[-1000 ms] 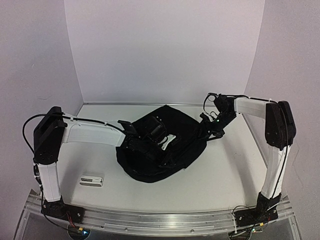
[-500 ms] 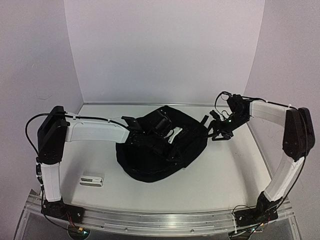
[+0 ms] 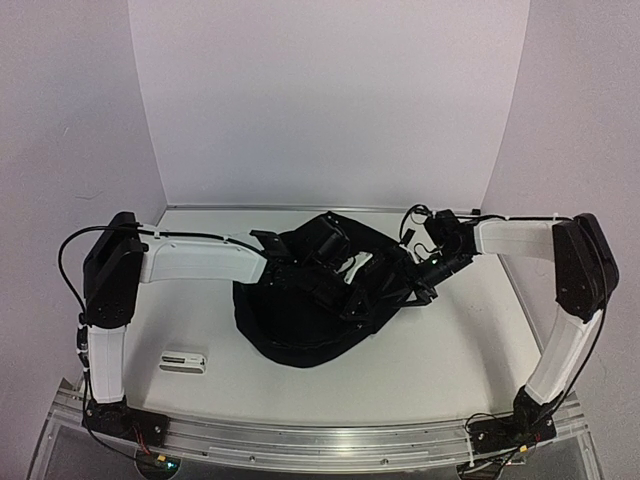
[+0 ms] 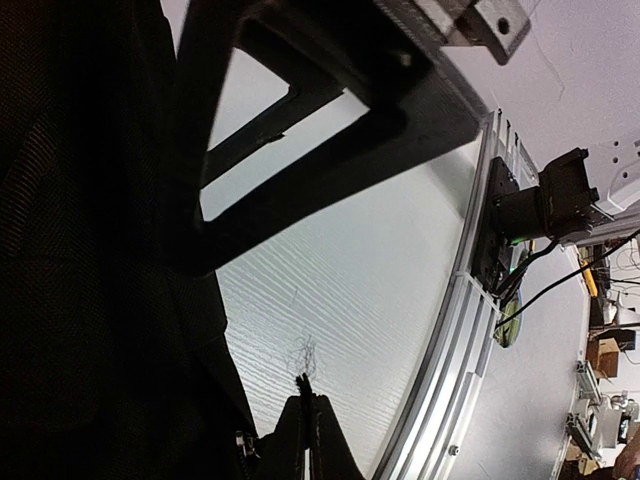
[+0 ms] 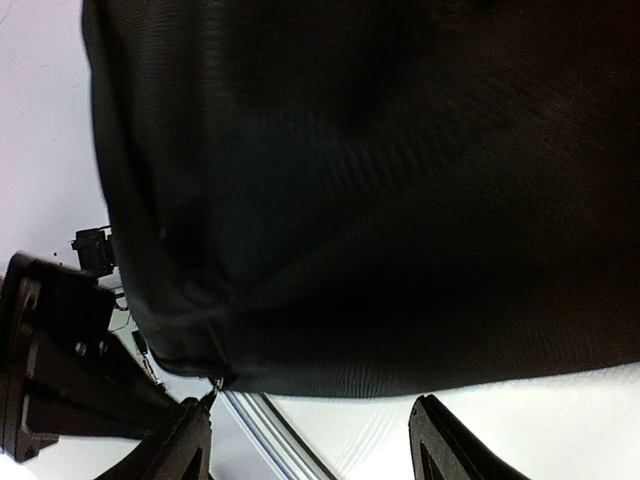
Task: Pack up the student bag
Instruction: Adjust the student bag at the center of the board.
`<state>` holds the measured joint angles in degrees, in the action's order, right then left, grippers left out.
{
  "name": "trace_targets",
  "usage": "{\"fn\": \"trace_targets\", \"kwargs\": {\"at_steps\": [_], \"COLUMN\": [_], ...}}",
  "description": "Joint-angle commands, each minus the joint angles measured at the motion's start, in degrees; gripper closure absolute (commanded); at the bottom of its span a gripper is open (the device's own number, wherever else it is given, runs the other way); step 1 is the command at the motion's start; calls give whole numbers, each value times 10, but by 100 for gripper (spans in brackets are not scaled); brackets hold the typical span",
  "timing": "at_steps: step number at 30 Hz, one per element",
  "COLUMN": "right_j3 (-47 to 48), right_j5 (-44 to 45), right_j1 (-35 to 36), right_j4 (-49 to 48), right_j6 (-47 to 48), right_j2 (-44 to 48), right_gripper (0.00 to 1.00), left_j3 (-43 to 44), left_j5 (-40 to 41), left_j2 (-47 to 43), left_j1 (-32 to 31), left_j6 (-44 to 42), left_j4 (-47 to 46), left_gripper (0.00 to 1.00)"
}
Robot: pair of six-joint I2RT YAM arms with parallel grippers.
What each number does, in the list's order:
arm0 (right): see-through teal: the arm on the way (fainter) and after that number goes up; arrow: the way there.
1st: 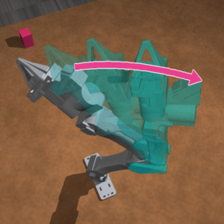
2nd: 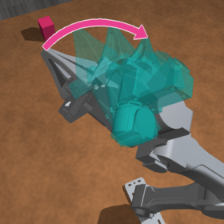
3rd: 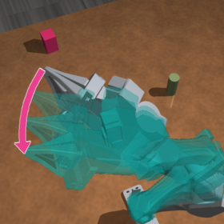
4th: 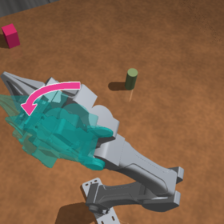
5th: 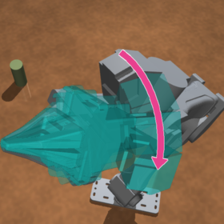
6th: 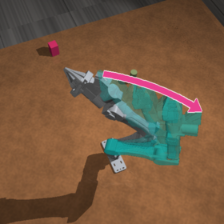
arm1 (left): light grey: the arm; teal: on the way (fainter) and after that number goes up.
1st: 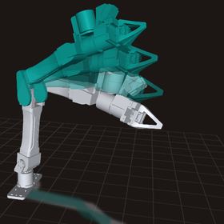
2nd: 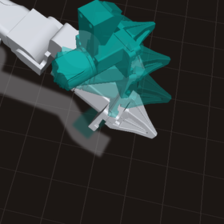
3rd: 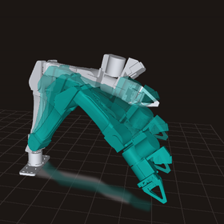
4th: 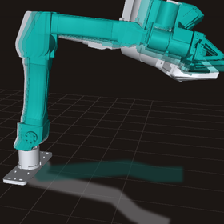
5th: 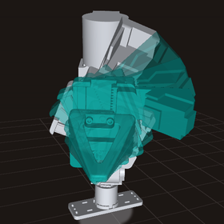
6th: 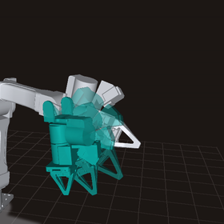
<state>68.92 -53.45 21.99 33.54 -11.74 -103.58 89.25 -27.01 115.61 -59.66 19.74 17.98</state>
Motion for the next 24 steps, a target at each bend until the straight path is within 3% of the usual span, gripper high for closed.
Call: {"fn": "trace_targets", "kwargs": {"at_steps": [1,6,10,11,24], "right_j3": [41,60,69,72,127], "right_j5": [-1,33,69,75,169], "right_j1": [2,2,-5,-10,-100], "right_j4": [-39,-43,-41,-41,-34], "right_j6": [-34,-45,-46,-47,-24], "right_j2": [-25,-49,-51,-51,-87], "right_gripper": [35,62,96,100,100], "left_j3": [31,26,20,18,-44], "left_j5": [-19,-25,-17,-14,3], "left_j2": [-2,-7,-11,-13,-69], "left_j1": [-4,-4,-4,-4,-4], "left_j6": [0,0,-6,-8,-13], "left_j4": [-10,-11,6,12,41], "left_gripper": [100,100,100,100,100]}}
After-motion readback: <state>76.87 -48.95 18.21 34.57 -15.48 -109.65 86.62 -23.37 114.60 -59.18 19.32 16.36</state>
